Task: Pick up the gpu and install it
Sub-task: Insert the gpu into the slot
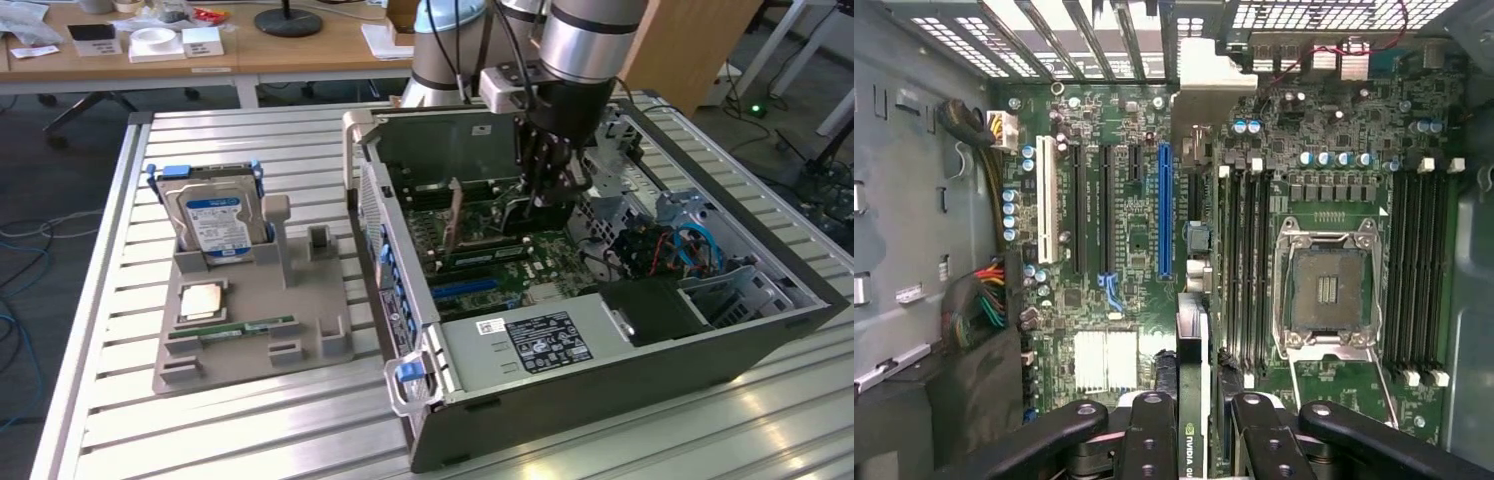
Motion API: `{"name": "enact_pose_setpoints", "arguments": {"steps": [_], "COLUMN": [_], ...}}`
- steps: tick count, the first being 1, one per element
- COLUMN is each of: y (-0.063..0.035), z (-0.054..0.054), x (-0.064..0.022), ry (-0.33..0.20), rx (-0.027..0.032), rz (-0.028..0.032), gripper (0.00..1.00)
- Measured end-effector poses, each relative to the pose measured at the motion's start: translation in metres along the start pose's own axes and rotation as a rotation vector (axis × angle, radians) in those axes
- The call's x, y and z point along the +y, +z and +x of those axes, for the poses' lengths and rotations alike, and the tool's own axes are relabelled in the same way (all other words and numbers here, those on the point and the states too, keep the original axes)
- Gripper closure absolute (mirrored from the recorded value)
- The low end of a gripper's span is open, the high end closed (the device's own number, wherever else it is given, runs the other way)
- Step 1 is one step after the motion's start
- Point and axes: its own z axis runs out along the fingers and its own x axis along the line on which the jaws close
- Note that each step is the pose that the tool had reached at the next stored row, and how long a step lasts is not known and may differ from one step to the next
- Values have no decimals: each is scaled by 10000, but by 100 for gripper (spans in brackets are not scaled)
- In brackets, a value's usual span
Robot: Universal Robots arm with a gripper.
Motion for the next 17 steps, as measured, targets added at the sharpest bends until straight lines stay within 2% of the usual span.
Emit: {"name": "enact_pose_setpoints", "arguments": {"steps": [3,6,11,17], "y": [12,37,60,75], "z": [0,0,1,36], "x": [4,13,16,18], "ry": [-1,11,304,319], "rx": [15,53,104,102], "rz": [1,1,-2,-1], "gripper": [74,74,74,74]}}
